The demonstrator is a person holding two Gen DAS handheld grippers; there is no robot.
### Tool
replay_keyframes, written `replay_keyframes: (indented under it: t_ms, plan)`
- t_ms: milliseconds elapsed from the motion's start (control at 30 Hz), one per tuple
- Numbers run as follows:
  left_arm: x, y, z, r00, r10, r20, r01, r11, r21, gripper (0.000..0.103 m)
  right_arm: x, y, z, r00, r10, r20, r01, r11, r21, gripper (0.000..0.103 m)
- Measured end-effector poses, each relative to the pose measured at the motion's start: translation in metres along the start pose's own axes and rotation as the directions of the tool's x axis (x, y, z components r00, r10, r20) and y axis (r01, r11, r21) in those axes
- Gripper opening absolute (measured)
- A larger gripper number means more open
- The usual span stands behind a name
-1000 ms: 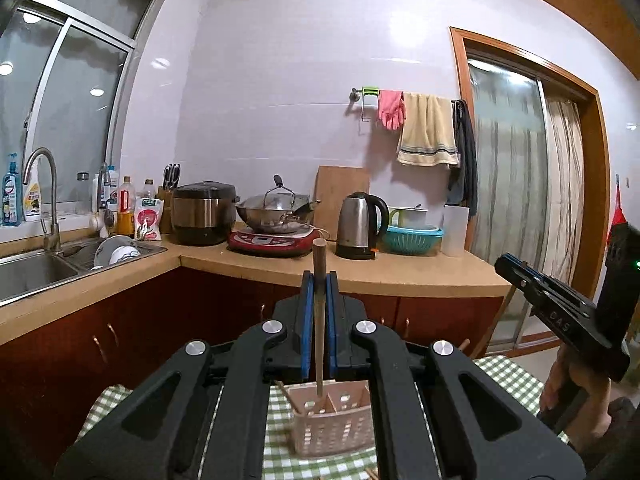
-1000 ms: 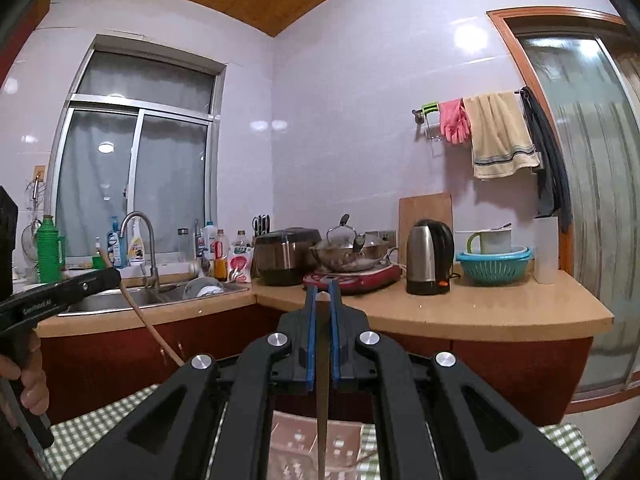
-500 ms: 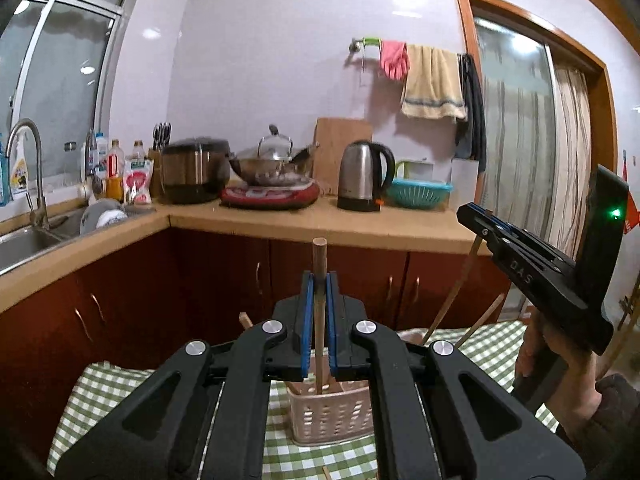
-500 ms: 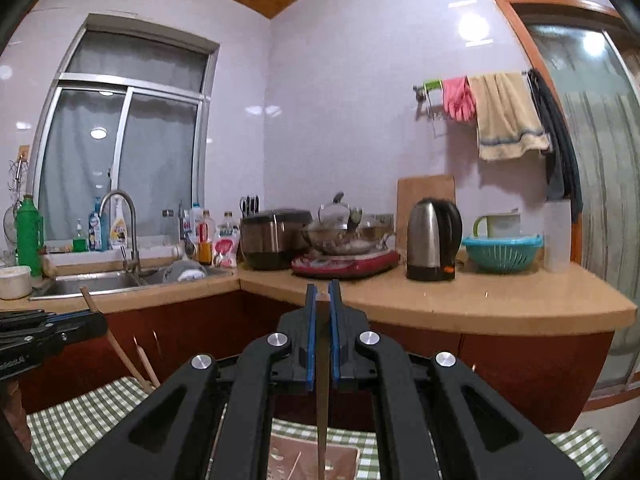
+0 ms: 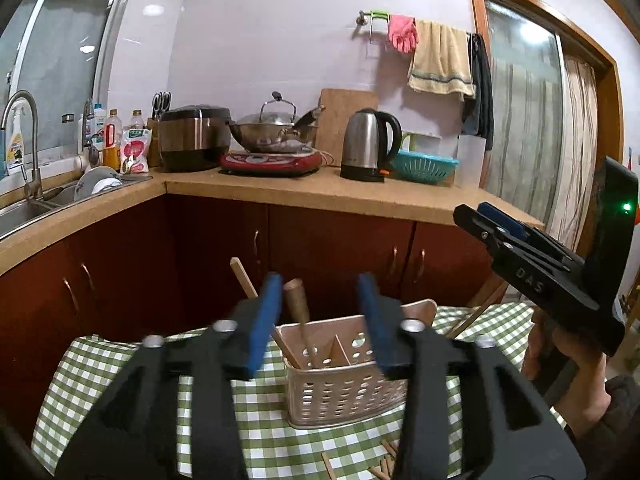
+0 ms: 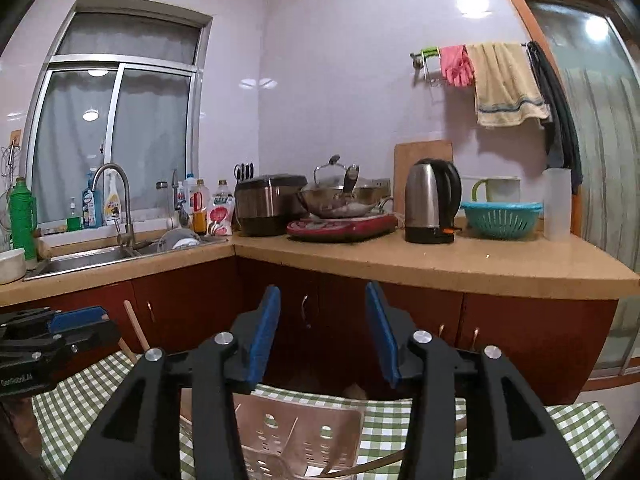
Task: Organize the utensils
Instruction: 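Lower chopsticks into the basket and open both tools, then move both open tools back toward the remaining chopsticks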
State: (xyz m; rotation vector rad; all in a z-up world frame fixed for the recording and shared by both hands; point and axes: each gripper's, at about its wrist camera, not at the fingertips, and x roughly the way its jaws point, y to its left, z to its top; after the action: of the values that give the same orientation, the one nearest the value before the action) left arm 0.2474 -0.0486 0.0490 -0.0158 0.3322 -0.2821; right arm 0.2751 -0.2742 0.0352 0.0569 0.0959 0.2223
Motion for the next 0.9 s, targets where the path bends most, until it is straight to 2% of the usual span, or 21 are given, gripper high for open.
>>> replay_keyframes:
  t_ms: [67, 133, 300, 500, 567, 733, 800, 900]
  plan:
    - [-0.006, -0.001, 0.002, 1.0, 0.001, 0.012, -0.001, 1.0, -0.001, 0.048, -0.007, 0.0, 0.005, 1.0, -0.003, 0.008, 0.003, 1.0, -0.002, 0.047]
    - [-0.011, -0.001, 0.004, 1.0, 0.0, 0.02, 0.0, 1.0, -0.01, 0.058, -0.02, -0.001, 0.01, 1.0, -0.003, 0.017, 0.003, 1.0, 0.008, 0.049]
    - [-0.036, -0.004, 0.001, 0.999, 0.003, 0.047, -0.002, 1.0, -0.029, 0.067, -0.053, -0.001, 0.01, 1.0, -0.006, 0.022, 0.006, 1.0, -0.003, 0.049]
    - [-0.07, -0.012, -0.024, 0.999, 0.033, 0.038, -0.032, 0.999, -0.015, 0.068, -0.102, 0.003, -0.017, 1.0, -0.017, -0.024, 0.017, 1.0, -0.009, 0.049]
    - [-0.079, -0.014, -0.038, 0.999, 0.042, 0.02, -0.042, 0.999, -0.016, 0.068, -0.116, 0.006, -0.033, 0.998, -0.021, -0.057, 0.021, 1.0, -0.004, 0.049]
    - [-0.09, -0.016, -0.083, 0.996, 0.038, -0.083, -0.042, 0.998, -0.05, 0.068, -0.141, 0.012, -0.075, 0.99, -0.022, -0.139, 0.024, 1.0, 0.011, 0.048]
    - [-0.093, -0.017, -0.103, 0.991, 0.043, -0.127, -0.05, 0.997, -0.057, 0.067, -0.148, 0.014, -0.092, 0.983, -0.02, -0.183, 0.025, 0.999, 0.021, 0.045]
    - [-0.097, -0.019, -0.13, 0.983, 0.047, -0.18, -0.059, 0.996, -0.063, 0.062, -0.156, 0.015, -0.12, 0.967, -0.013, -0.255, 0.023, 0.999, 0.035, 0.04]
